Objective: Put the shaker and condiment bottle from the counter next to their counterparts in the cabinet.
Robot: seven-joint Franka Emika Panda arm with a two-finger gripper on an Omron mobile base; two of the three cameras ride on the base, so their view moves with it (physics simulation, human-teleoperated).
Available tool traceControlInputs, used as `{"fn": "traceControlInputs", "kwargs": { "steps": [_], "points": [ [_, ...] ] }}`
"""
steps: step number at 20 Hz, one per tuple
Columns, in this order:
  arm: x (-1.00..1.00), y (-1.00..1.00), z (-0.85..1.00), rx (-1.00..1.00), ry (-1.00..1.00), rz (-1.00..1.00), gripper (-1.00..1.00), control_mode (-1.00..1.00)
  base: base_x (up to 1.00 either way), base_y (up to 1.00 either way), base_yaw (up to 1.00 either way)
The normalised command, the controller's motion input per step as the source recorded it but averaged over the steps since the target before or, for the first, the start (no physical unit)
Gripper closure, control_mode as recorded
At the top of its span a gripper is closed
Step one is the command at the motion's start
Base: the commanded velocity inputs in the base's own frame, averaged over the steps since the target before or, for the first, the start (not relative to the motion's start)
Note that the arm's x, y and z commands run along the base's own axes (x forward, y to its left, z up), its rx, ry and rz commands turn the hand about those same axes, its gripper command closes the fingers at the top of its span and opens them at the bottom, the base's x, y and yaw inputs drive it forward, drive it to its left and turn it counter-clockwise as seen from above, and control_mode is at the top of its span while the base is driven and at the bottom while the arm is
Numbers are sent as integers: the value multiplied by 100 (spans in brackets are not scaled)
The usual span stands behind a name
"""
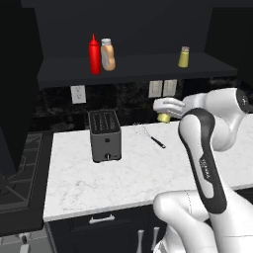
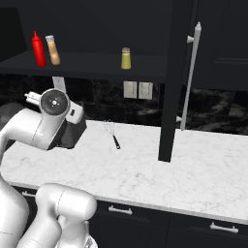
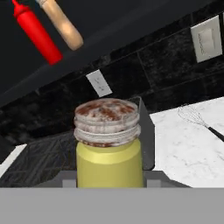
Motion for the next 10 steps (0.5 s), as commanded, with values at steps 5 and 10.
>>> {"fn": "traceControlInputs", "kwargs": {
  "steps": [5, 10],
  "points": [
    [0, -55, 59, -22, 1, -36, 100, -100, 0, 0, 0],
    [11, -20, 62, -13, -2, -25, 100, -100, 0, 0, 0]
  ]
}}
